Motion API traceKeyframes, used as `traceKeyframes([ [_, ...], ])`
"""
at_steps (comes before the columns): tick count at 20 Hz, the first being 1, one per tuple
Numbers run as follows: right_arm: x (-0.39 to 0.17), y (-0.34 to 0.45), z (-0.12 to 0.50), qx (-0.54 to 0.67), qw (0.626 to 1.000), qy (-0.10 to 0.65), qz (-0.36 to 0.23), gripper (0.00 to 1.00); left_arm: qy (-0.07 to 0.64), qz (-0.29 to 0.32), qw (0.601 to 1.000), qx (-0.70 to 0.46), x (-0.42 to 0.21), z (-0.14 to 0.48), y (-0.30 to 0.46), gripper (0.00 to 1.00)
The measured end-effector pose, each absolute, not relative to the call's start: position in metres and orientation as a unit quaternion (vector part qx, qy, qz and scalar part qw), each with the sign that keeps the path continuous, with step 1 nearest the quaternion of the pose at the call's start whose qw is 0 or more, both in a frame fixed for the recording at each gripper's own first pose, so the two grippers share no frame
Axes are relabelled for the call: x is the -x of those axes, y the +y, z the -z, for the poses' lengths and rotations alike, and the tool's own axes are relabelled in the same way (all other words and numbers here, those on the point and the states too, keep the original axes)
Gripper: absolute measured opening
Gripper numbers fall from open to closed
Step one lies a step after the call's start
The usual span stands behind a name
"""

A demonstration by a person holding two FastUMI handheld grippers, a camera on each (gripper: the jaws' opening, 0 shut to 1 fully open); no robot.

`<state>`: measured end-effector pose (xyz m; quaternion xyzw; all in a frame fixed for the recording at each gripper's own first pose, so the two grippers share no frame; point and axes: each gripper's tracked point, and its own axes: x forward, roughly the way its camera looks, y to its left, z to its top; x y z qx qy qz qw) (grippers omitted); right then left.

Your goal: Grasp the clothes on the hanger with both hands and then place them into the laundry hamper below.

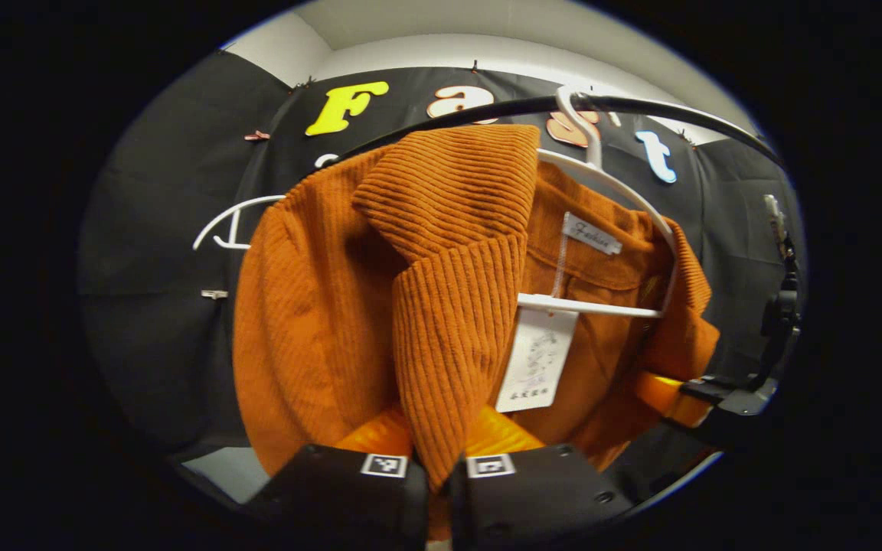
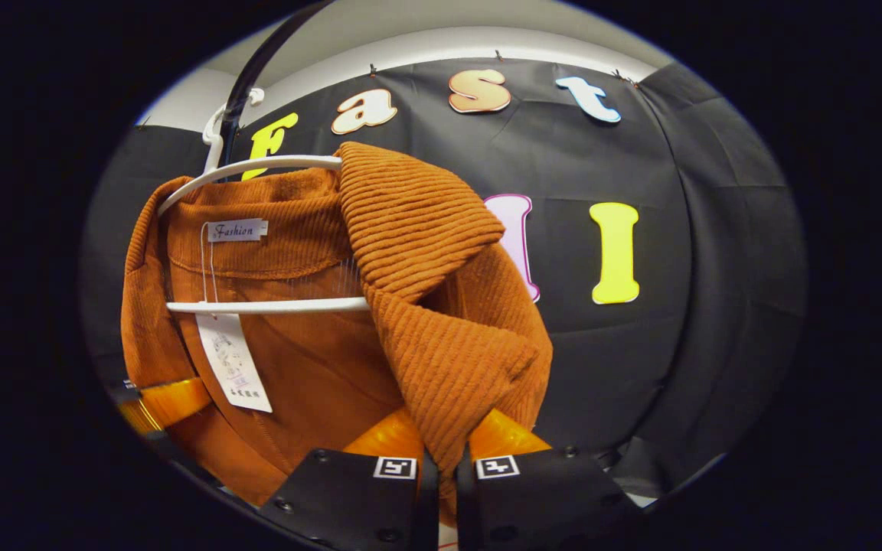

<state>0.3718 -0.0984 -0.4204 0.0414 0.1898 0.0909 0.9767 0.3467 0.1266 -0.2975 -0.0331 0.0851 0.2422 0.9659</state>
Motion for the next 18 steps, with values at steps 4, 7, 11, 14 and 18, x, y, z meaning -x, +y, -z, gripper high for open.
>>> traceKeyframes([
  [4,-0.372,-0.127,0.406,-0.042,0.981,0.176,-0.074,0.14,0.091,-0.243,0.965,0.024,-0.339,0.291,0.128,0.10],
  [7,-0.378,-0.147,0.384,-0.054,0.985,0.152,-0.055,0.14,0.070,-0.277,0.958,0.017,-0.319,0.269,0.149,0.10],
  [11,-0.395,-0.171,0.362,-0.075,0.988,0.132,-0.032,0.14,0.002,-0.329,0.944,0.005,-0.292,0.213,0.178,0.10],
  [14,-0.415,-0.184,0.345,-0.090,0.990,0.111,-0.017,0.14,-0.029,-0.339,0.940,-0.015,-0.288,0.182,0.191,0.10],
  [18,-0.441,-0.188,0.319,-0.089,0.993,0.080,-0.019,0.13,-0.042,-0.325,0.943,-0.062,-0.297,0.149,0.202,0.10],
])
